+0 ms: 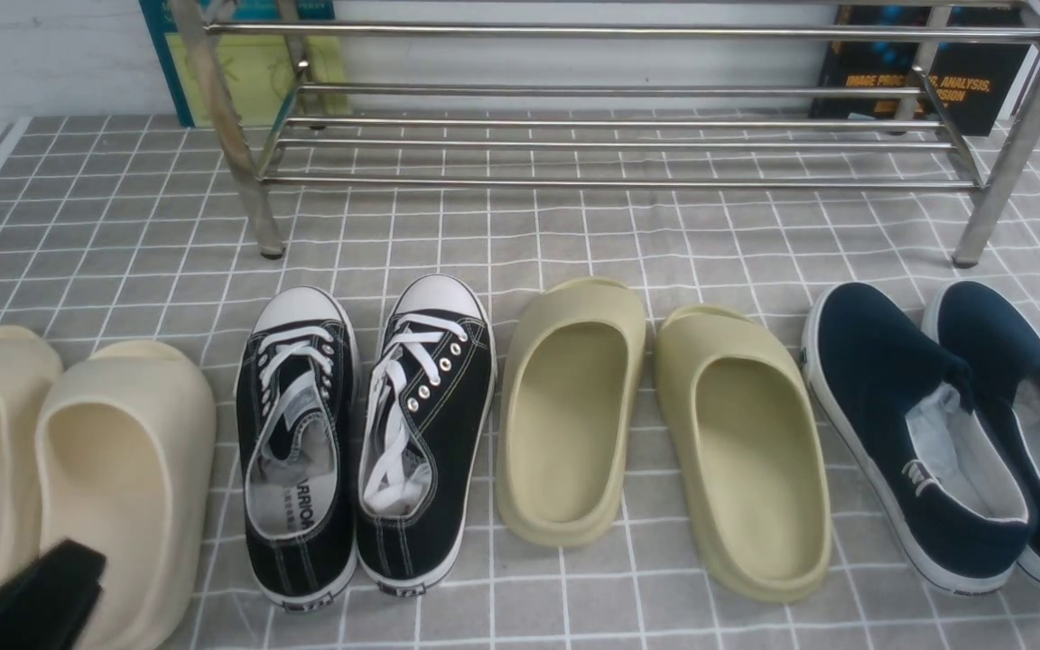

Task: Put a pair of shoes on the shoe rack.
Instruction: Use the left arm to grab the shoe closest to it

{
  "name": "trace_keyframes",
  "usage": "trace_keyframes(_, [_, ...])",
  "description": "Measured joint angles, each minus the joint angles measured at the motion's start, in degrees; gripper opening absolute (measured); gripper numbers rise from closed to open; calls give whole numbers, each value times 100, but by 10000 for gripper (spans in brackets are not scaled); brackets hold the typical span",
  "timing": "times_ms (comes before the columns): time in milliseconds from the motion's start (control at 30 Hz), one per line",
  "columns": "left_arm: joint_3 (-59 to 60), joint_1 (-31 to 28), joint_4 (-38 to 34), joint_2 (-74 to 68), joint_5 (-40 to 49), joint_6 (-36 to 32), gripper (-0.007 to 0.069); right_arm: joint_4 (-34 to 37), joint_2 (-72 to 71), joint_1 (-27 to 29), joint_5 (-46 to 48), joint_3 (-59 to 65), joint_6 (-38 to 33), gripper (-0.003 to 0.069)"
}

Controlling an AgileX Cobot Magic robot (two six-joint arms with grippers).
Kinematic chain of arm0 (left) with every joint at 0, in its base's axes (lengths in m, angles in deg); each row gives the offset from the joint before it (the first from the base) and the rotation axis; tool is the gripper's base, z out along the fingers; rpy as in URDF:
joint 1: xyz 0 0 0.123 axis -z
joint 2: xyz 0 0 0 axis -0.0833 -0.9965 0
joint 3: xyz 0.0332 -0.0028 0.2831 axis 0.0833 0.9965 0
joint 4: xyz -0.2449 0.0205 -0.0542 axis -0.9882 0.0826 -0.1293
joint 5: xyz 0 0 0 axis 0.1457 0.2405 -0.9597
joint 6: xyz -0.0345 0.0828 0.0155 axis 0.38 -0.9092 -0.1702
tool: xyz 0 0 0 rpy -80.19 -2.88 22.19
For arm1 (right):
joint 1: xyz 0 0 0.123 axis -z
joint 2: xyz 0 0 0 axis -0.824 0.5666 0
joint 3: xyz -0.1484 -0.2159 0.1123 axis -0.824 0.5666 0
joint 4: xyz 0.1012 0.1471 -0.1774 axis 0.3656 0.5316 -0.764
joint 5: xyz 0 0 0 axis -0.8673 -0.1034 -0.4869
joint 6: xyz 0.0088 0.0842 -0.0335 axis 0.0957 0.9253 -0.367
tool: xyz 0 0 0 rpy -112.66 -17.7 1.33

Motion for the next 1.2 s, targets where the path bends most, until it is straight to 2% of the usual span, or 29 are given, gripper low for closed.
trace_keyframes(133, [-1043, 0, 1242, -175, 859, -204, 132, 0, 0, 0, 0, 0, 0, 239])
trace_keyframes(200, [-1890, 0, 2651, -837, 1971, 21, 18, 0, 0, 0, 0, 0, 0, 239])
trace_keyframes(233, [-2258, 0, 3301, -1292, 2515, 168, -13, 0, 0, 0, 0, 0, 0, 239])
trace_keyframes(267, [-2318, 0, 3405, -1292, 2606, 189, -13, 0, 0, 0, 0, 0, 0, 239])
trace_keyframes(300, [-2773, 0, 4258, -1883, 3286, 320, -13, 0, 0, 0, 0, 0, 0, 239])
trace_keyframes(333, [-2826, 0, 4258, -1946, 3365, 316, -13, 0, 0, 0, 0, 0, 0, 239])
trace_keyframes(400, [-3464, 0, 5155, -2726, 4219, 383, -13, 0, 0, 0, 0, 0, 0, 239])
trace_keyframes(433, [-3508, 0, 5208, -2726, 4272, 383, -13, 0, 0, 0, 0, 0, 0, 239])
trace_keyframes(467, [-3878, 10, 5591, -3248, 4637, 397, -13, 0, 0, 0, 0, 0, 0, 239])
trace_keyframes(600, [-4477, 328, 5945, -4053, 4894, 453, -13, 0, 0, 0, 0, 0, 0, 239])
trace_keyframes(733, [-4777, 763, 5930, -4763, 4924, 465, -11, 0, 0, 0, 0, 0, 0, 239])
trace_keyframes(800, [-4892, 1032, 5853, -5190, 4903, 478, 14, 0, 0, 0, 0, 0, 0, 239])
trace_keyframes(867, [-4934, 1289, 5620, -5930, 4670, 530, 94, 0, 0, 0, 0, 0, 0, 239])
trace_keyframes(900, [-4934, 1300, 5602, -5980, 4647, 538, 101, 0, 0, 0, 0, 0, 0, 239])
trace_keyframes(933, [-4934, 1385, 5420, -6323, 4452, 557, 167, 0, 0, 0, 0, 0, 0, 239])
trace_keyframes(1000, [-4934, 1462, 5198, -6731, 4197, 557, 246, 0, 0, 0, 0, 0, 0, 239])
trace_keyframes(1033, [-4934, 1469, 5174, -6775, 4167, 550, 255, 0, 0, 0, 0, 0, 0, 239])
trace_keyframes(1067, [-4934, 1545, 4954, -7189, 3855, 509, 337, 0, 0, 0, 0, 0, 0, 239])
trace_keyframes(1100, [-4934, 1553, 4933, -7269, 3821, 509, 345, 0, 0, 0, 0, 0, 0, 239])
trace_keyframes(1133, [-4934, 1603, 4807, -7542, 3578, 504, 391, 0, 0, 0, 0, 0, 0, 239])
trace_keyframes(1200, [-4934, 1660, 4697, -7835, 3290, 497, 431, 0, 0, 0, 0, 0, 0, 239])
